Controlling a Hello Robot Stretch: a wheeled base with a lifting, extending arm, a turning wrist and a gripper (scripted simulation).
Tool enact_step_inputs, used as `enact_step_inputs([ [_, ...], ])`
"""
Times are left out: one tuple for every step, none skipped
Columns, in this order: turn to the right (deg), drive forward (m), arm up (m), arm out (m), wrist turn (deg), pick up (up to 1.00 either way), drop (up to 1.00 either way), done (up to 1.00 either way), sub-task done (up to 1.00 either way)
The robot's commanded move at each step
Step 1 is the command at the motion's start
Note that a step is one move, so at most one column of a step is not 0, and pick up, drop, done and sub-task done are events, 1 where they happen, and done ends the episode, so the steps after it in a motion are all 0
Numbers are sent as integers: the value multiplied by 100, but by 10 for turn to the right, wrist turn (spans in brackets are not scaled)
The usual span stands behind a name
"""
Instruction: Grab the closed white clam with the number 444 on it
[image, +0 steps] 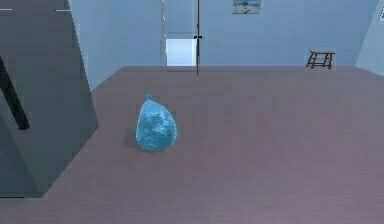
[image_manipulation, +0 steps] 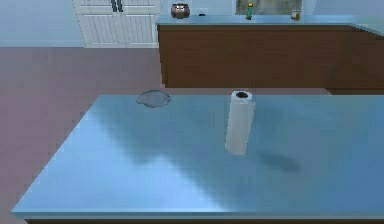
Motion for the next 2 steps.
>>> enact_step_inputs([
  [0, 0, 38, 0, 0, 0, 0, 0, 0],
  [0, 0, 0, 50, 0, 0, 0, 0, 0],
])
